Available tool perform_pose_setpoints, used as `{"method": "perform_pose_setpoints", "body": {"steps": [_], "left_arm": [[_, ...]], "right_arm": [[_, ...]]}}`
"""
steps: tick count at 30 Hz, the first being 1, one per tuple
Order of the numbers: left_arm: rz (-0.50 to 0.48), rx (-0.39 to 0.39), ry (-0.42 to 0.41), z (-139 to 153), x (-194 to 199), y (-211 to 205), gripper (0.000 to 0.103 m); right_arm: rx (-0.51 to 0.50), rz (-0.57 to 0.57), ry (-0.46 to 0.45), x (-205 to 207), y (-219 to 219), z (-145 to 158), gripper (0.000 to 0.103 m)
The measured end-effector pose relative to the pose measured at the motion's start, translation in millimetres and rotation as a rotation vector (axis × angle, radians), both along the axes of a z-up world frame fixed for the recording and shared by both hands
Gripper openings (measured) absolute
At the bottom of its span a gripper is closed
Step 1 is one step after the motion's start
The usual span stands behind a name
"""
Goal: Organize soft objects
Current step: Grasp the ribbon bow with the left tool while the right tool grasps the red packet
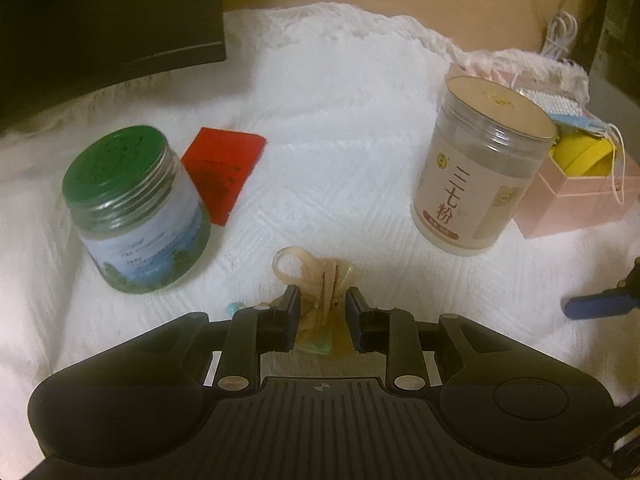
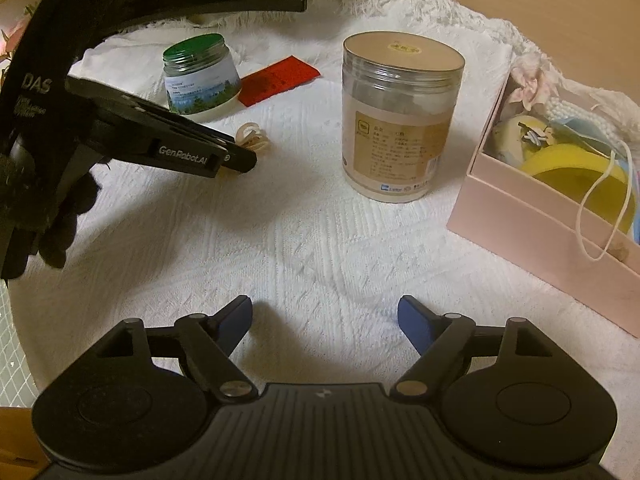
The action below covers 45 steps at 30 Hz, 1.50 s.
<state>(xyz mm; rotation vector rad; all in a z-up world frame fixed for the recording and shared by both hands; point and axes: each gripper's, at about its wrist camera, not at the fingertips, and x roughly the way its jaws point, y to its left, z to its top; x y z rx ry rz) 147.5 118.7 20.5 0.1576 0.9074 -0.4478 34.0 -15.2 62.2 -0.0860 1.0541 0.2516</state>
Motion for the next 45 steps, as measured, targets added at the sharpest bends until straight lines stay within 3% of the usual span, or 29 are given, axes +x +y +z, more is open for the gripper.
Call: {"method": "perform_pose_setpoints", "body": {"steps": [2,5,7,10,13,18,23,27,33,35,36,37,39,45], "left_arm": [[-0.005,0.003,-0.019,-0.8,-5.7,0.4,0.029],[-0.003,-0.011,-0.045,-2.2,-15.9,4.1,0.015],[0.021,-0.069,-0.038,-1.8,-22.3,14.6,0.014],[0.066,-0.149,-0.052,4.5,-36.9,39.7,0.014],[0.127,-0.212,-0.102,19.7,-50.8,72.1,0.014],[0.301,-0.277,-0.212,50.6,-64.8,137.3,0.014],[0.447,-0.270,-0.238,57.4,-74.4,184.0,0.014],[0.513,-0.234,-0.228,53.0,-78.5,200.8,0.014],[0.548,-0.226,-0.217,48.3,-72.5,207.7,0.014],[0.541,-0.225,-0.209,44.8,-69.5,206.3,0.014],[0.537,-0.224,-0.206,44.1,-69.5,203.9,0.014],[0.535,-0.225,-0.204,42.7,-69.1,203.0,0.014],[0.532,-0.228,-0.202,41.1,-63.5,201.8,0.014],[0.513,-0.234,-0.224,44.8,-49.3,196.9,0.014]], "right_arm": [[0.020,-0.010,0.008,8.1,-2.0,13.2,0.079],[0.126,-0.044,-0.079,26.8,-7.9,65.2,0.079],[0.201,-0.051,-0.136,50.5,-4.4,107.4,0.080],[0.219,-0.114,-0.079,107.5,12.2,138.4,0.082],[0.277,-0.211,0.087,178.2,29.6,125.6,0.082],[0.286,-0.392,0.299,261.4,54.4,52.7,0.082],[0.229,-0.513,0.372,301.3,71.8,-3.8,0.082],[0.198,-0.505,0.402,315.1,90.8,-22.8,0.082],[0.053,-0.479,0.372,321.7,119.6,-29.2,0.086],[-0.013,-0.424,0.349,320.7,129.2,-29.3,0.077],[-0.051,-0.390,0.333,318.4,133.7,-28.2,0.067],[-0.079,-0.352,0.320,316.5,135.1,-26.9,0.066],[-0.089,-0.292,0.314,310.4,131.3,-24.1,0.062],[-0.010,-0.338,0.289,295.2,87.0,5.5,0.060]]}}
